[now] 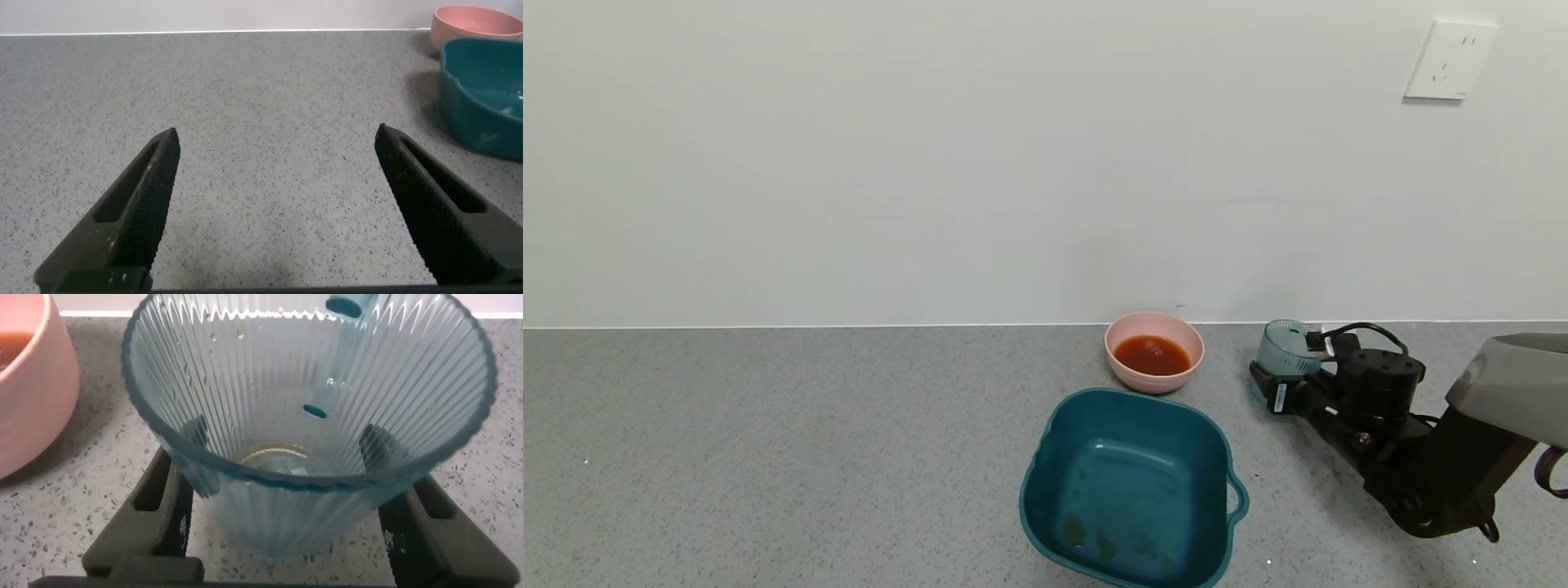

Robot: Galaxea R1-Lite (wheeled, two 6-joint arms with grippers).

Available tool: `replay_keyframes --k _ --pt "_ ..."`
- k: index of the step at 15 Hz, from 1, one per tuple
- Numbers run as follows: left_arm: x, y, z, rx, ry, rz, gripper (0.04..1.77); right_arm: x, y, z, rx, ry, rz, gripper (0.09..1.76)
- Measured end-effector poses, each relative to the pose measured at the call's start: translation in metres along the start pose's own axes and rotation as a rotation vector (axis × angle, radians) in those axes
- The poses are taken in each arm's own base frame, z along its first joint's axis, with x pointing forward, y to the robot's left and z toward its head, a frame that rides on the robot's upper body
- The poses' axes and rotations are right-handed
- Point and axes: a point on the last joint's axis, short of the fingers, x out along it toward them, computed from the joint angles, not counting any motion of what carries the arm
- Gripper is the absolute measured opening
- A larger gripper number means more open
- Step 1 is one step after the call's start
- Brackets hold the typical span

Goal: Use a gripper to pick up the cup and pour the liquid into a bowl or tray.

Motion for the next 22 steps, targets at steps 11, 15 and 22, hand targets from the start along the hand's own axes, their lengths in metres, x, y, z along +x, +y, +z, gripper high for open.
replay_keyframes --k 11,15,22 --pt "0.0 0.0 0.0 0.0 0.0 0.0 1.72 -0.003 0.0 0.011 -0.008 -0.048 0.012 1.62" --pt "0.0 0.0 0.0 0.0 0.0 0.0 1.72 -0.015 0.0 0.019 -0.015 0.021 0.034 1.65" --pt "0.0 0.0 0.0 0.0 0.0 0.0 1.72 -0.07 -0.007 0.06 -0.014 0.188 0.118 1.69"
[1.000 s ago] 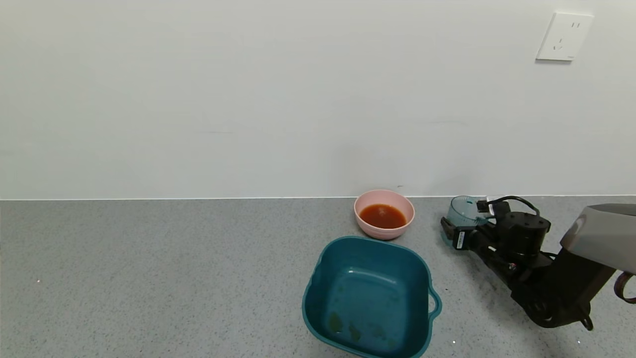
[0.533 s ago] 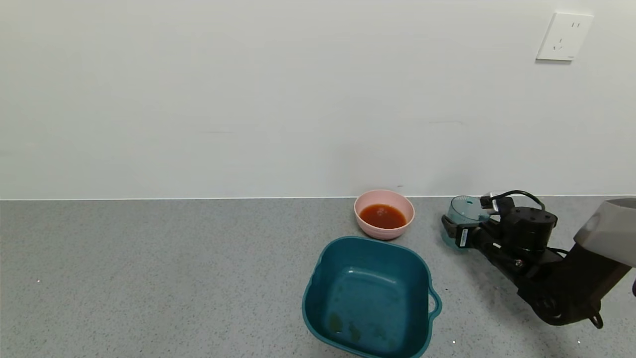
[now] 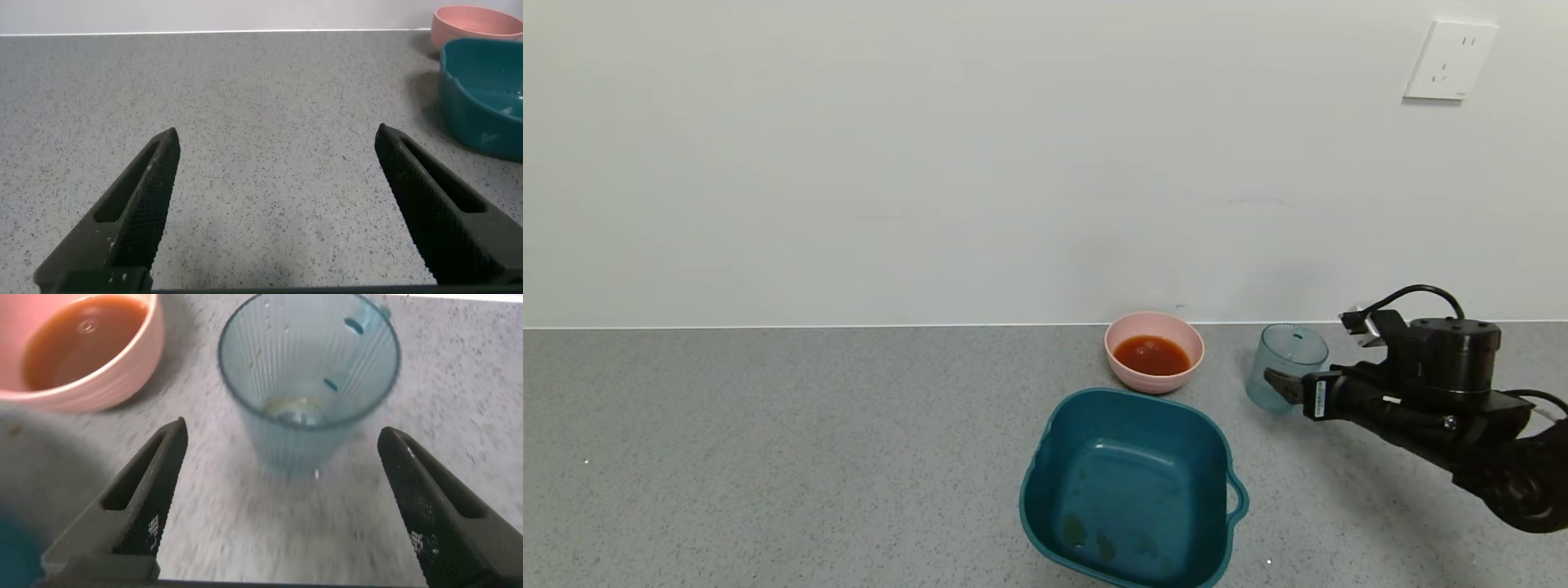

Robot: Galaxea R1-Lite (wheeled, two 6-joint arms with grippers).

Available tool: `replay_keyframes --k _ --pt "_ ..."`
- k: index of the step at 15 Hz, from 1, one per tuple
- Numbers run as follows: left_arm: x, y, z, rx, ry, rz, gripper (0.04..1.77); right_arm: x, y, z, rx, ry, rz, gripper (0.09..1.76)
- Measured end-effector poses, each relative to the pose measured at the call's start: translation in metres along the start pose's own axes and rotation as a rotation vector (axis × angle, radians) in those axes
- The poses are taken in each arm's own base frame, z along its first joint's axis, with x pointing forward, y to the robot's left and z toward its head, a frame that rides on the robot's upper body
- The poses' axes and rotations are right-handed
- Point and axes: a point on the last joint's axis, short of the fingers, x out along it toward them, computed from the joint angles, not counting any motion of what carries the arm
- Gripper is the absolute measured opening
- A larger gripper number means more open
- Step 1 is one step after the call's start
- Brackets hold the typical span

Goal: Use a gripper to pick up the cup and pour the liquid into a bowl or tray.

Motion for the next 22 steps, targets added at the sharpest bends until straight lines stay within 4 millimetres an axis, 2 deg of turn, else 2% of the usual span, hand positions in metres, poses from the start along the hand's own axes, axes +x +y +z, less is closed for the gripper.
replay_keyframes --k 3,6,9,11,15,17,19,22 --pt "0.0 0.0 0.0 0.0 0.0 0.0 1.72 -0.046 0.001 0.019 0.008 0.068 0.025 1.69" --pt "0.0 0.0 0.0 0.0 0.0 0.0 1.72 -0.101 0.003 0.034 0.012 0.13 0.026 1.7" --pt "0.0 0.0 0.0 0.0 0.0 0.0 1.72 -0.162 0.005 0.047 0.008 0.076 -0.015 1.7" --pt "0.0 0.0 0.0 0.0 0.0 0.0 1.72 -0.203 0.006 0.05 0.002 0.012 -0.059 1.7" --pt "0.0 0.0 0.0 0.0 0.0 0.0 1.72 -0.277 0.007 0.032 -0.061 -0.085 -0.12 1.7" --pt "0.0 0.0 0.0 0.0 0.0 0.0 1.72 -0.307 0.006 0.021 -0.097 -0.152 -0.201 1.7" --pt "0.0 0.0 0.0 0.0 0.0 0.0 1.72 -0.329 0.005 0.012 -0.134 -0.216 -0.324 1.7" --pt "0.0 0.0 0.0 0.0 0.0 0.0 1.72 -0.351 0.005 -0.002 -0.156 -0.29 -0.423 1.7"
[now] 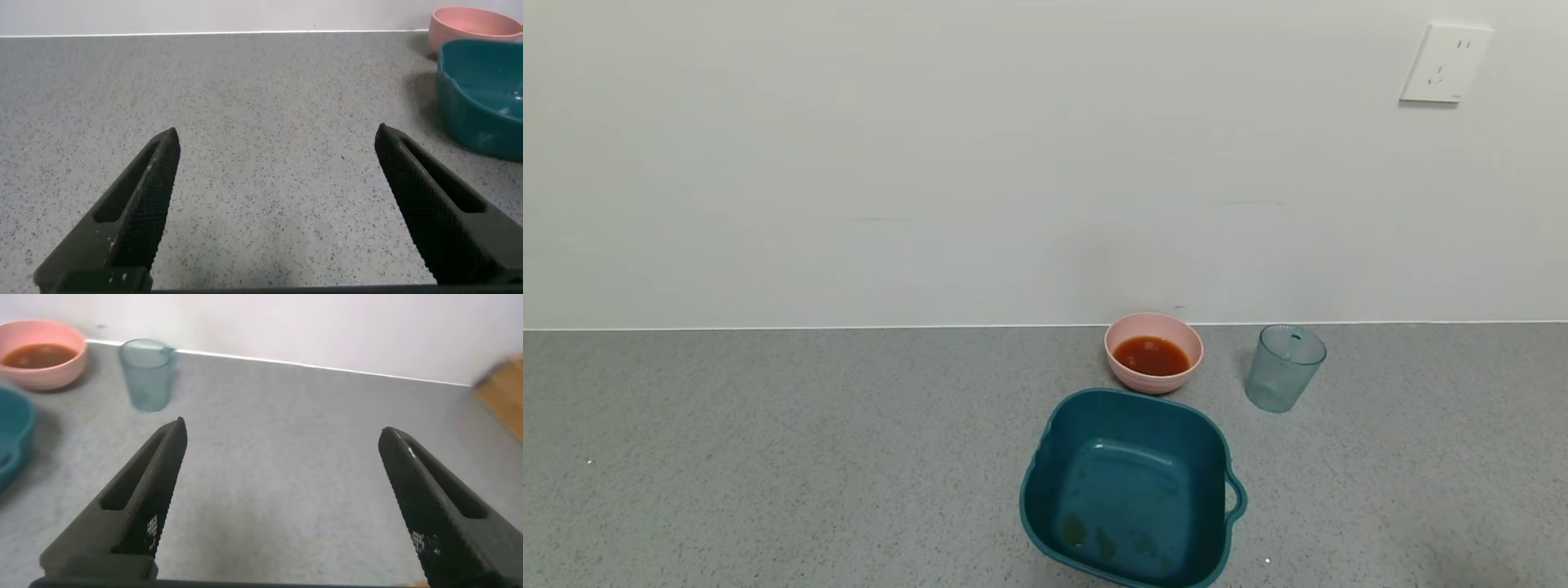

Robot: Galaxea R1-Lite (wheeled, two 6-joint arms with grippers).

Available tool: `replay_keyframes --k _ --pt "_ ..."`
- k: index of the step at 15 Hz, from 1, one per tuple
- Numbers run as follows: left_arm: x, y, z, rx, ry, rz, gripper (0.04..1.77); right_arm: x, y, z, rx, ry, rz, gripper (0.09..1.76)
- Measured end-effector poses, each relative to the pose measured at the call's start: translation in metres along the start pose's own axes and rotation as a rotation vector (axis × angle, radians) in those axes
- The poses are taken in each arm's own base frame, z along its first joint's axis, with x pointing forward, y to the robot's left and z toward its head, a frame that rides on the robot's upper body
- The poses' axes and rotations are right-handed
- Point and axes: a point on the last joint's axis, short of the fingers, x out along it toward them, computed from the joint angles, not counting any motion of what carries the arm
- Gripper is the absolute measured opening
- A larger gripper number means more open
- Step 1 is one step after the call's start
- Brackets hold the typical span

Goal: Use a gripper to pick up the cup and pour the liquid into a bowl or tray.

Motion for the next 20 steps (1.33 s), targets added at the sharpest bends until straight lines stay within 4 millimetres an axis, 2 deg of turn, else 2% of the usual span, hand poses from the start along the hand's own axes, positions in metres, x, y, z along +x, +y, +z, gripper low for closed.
replay_keyframes --k 3,7,10,13,17,20 --pt "0.0 0.0 0.0 0.0 0.0 0.0 1.72 -0.017 -0.002 -0.009 0.013 -0.044 -0.082 1.7" --pt "0.0 0.0 0.0 0.0 0.0 0.0 1.72 -0.029 -0.001 -0.021 0.039 -0.1 -0.085 1.7" --pt "0.0 0.0 0.0 0.0 0.0 0.0 1.72 -0.036 0.001 -0.025 0.086 -0.169 0.077 1.7" --pt "0.0 0.0 0.0 0.0 0.0 0.0 1.72 -0.041 0.001 -0.033 0.128 -0.195 0.125 1.7" --pt "0.0 0.0 0.0 0.0 0.0 0.0 1.72 -0.036 0.011 -0.073 0.112 -0.193 0.209 1.7" --pt "0.0 0.0 0.0 0.0 0.0 0.0 1.72 -0.025 0.019 -0.101 0.11 -0.275 0.22 1.7"
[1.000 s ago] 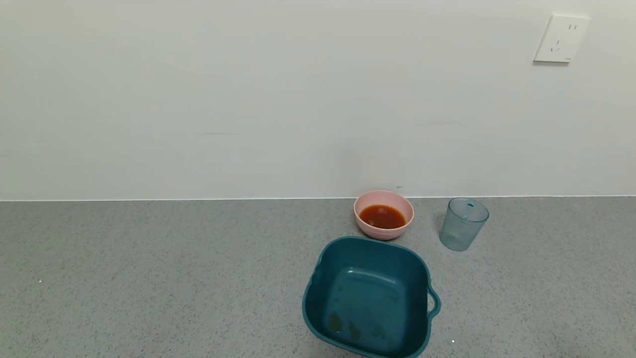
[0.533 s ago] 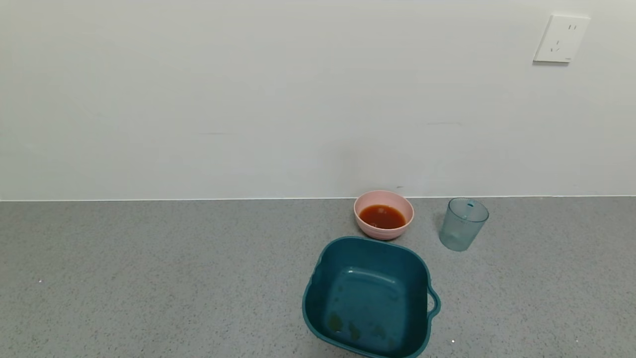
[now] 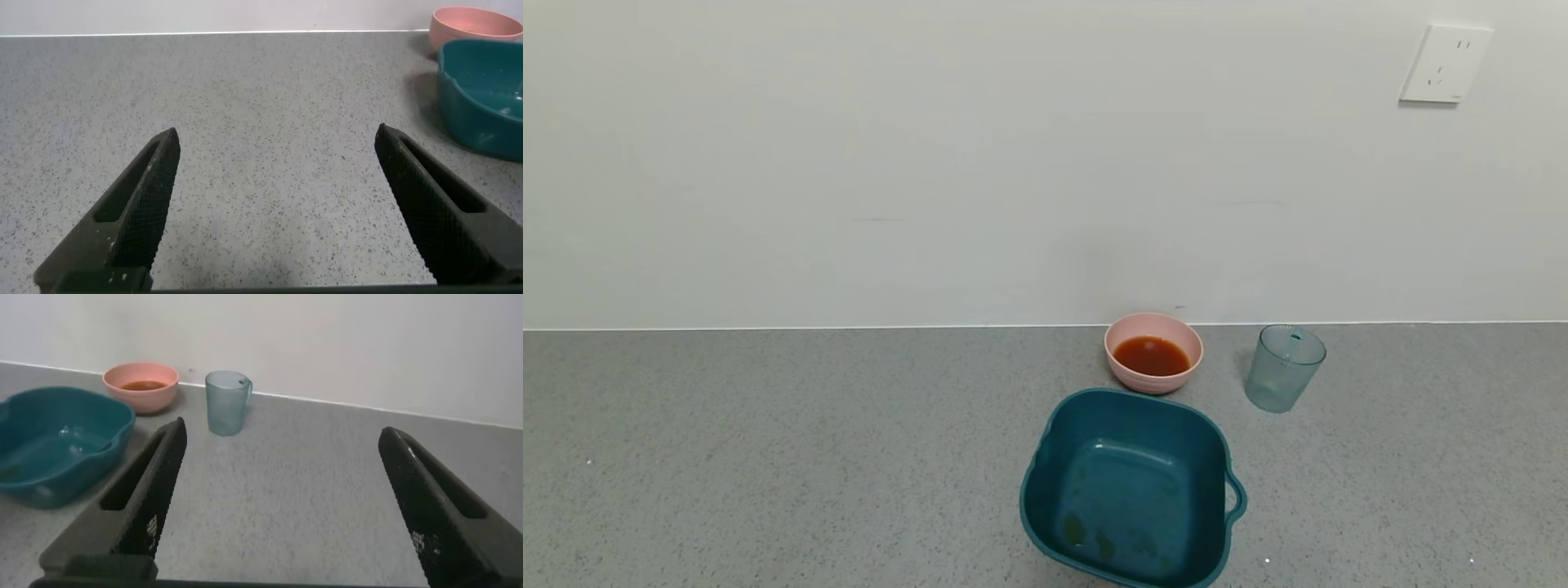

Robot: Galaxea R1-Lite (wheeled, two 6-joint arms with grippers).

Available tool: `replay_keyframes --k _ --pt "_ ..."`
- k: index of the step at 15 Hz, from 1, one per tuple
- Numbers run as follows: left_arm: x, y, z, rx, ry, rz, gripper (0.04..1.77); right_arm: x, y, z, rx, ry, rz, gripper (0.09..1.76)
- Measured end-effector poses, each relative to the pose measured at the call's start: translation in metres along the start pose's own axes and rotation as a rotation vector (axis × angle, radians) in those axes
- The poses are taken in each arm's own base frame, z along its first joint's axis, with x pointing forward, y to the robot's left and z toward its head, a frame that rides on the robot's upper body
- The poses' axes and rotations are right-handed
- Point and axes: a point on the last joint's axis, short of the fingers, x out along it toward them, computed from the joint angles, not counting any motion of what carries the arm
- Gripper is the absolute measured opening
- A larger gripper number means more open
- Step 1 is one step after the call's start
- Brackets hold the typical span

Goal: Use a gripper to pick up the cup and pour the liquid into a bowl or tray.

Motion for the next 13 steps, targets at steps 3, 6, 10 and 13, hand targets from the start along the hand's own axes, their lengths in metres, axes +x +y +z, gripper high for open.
replay_keyframes --k 3,6,10,13 --pt "0.0 0.0 0.0 0.0 0.0 0.0 1.72 0.003 0.003 -0.03 0.0 0.026 0.008 1.7" --pt "0.0 0.0 0.0 0.0 0.0 0.0 1.72 0.002 0.005 -0.049 0.034 0.145 0.012 1.7" --pt "0.0 0.0 0.0 0.0 0.0 0.0 1.72 0.001 0.005 -0.057 0.093 0.205 0.006 1.7" --pt "0.0 0.0 0.0 0.0 0.0 0.0 1.72 0.001 0.005 -0.056 0.093 0.203 0.007 1.7"
